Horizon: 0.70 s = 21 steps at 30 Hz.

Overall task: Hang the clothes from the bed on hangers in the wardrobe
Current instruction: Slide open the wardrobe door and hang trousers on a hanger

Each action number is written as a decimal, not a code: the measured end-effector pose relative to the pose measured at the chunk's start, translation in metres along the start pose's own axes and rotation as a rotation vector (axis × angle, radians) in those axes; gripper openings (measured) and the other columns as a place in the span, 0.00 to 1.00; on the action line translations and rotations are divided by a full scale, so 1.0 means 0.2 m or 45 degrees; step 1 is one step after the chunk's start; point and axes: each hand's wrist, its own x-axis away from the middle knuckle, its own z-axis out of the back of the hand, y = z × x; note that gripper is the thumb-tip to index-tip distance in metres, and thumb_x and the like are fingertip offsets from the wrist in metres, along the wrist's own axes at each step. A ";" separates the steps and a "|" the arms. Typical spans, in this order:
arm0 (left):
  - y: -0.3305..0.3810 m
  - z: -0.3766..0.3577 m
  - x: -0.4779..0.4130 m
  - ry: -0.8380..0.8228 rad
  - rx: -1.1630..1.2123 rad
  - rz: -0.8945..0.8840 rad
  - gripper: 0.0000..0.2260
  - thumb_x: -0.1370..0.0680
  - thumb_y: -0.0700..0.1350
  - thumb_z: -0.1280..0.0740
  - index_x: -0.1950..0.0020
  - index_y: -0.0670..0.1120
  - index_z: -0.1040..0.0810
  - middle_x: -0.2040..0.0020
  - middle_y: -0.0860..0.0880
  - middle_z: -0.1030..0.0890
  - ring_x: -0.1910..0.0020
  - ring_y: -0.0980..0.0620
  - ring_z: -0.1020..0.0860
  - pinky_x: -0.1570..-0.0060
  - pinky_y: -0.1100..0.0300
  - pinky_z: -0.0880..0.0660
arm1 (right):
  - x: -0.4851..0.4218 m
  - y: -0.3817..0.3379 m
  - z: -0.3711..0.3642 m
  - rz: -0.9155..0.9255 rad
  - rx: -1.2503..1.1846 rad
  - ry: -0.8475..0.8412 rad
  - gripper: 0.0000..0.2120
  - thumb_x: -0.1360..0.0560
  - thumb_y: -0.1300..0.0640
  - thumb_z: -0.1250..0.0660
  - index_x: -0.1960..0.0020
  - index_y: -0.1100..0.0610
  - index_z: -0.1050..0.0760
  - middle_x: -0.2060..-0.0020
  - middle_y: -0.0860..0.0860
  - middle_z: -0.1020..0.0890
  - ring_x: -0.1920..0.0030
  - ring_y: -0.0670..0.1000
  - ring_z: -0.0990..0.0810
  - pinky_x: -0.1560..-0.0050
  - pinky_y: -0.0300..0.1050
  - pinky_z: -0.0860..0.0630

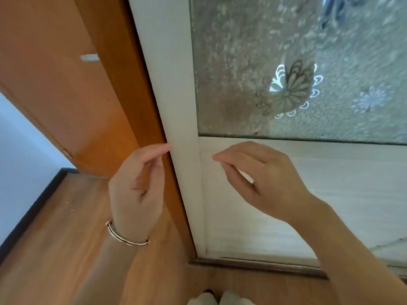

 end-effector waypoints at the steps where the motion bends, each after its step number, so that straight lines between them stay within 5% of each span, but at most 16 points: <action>1: 0.03 0.01 -0.06 0.045 0.012 -0.085 0.11 0.24 0.34 0.41 0.45 0.45 0.26 0.52 0.55 0.21 0.59 0.59 0.22 0.58 0.68 0.26 | -0.06 -0.01 0.03 0.101 0.033 0.141 0.11 0.24 0.61 0.39 0.52 0.59 0.17 0.57 0.52 0.15 0.55 0.51 0.16 0.51 0.43 0.22; 4: 0.12 -0.04 -0.22 0.112 -0.042 -0.237 0.14 0.25 0.33 0.40 0.40 0.42 0.30 0.41 0.45 0.27 0.40 0.51 0.26 0.38 0.59 0.28 | -0.24 -0.02 0.09 0.256 0.290 0.413 0.10 0.24 0.61 0.38 0.52 0.59 0.17 0.53 0.54 0.15 0.44 0.53 0.20 0.37 0.50 0.29; 6: 0.15 -0.09 -0.30 0.117 -0.053 -0.281 0.17 0.26 0.34 0.40 0.37 0.40 0.32 0.36 0.44 0.31 0.35 0.52 0.32 0.32 0.64 0.35 | -0.36 0.00 0.12 0.253 0.419 0.539 0.12 0.24 0.59 0.38 0.48 0.59 0.18 0.47 0.55 0.17 0.39 0.54 0.25 0.34 0.54 0.32; 10: 0.19 -0.20 -0.35 0.143 -0.018 -0.190 0.22 0.25 0.38 0.40 0.31 0.39 0.37 0.29 0.43 0.42 0.27 0.52 0.43 0.27 0.64 0.46 | -0.46 0.05 0.13 0.162 0.689 0.555 0.18 0.25 0.52 0.36 0.37 0.56 0.24 0.36 0.56 0.24 0.32 0.55 0.34 0.31 0.58 0.41; 15: 0.22 -0.25 -0.39 0.200 -0.050 -0.075 0.27 0.25 0.45 0.40 0.28 0.50 0.46 0.26 0.49 0.53 0.25 0.61 0.57 0.26 0.65 0.55 | -0.45 0.13 0.11 0.080 0.934 0.402 0.28 0.25 0.44 0.39 0.28 0.52 0.38 0.28 0.48 0.37 0.27 0.52 0.43 0.27 0.55 0.52; 18: 0.26 -0.27 -0.40 0.224 -0.008 -0.044 0.27 0.26 0.46 0.40 0.28 0.52 0.44 0.25 0.50 0.54 0.25 0.60 0.57 0.27 0.68 0.55 | -0.46 0.14 0.13 0.071 0.969 0.374 0.28 0.23 0.42 0.44 0.26 0.49 0.42 0.27 0.46 0.40 0.24 0.48 0.50 0.27 0.52 0.54; 21: 0.27 -0.27 -0.41 0.334 0.051 0.000 0.25 0.27 0.43 0.40 0.30 0.47 0.38 0.26 0.49 0.48 0.26 0.62 0.50 0.30 0.75 0.52 | -0.45 0.14 0.14 0.086 1.014 0.352 0.30 0.25 0.41 0.40 0.26 0.48 0.41 0.26 0.45 0.41 0.27 0.48 0.44 0.27 0.51 0.54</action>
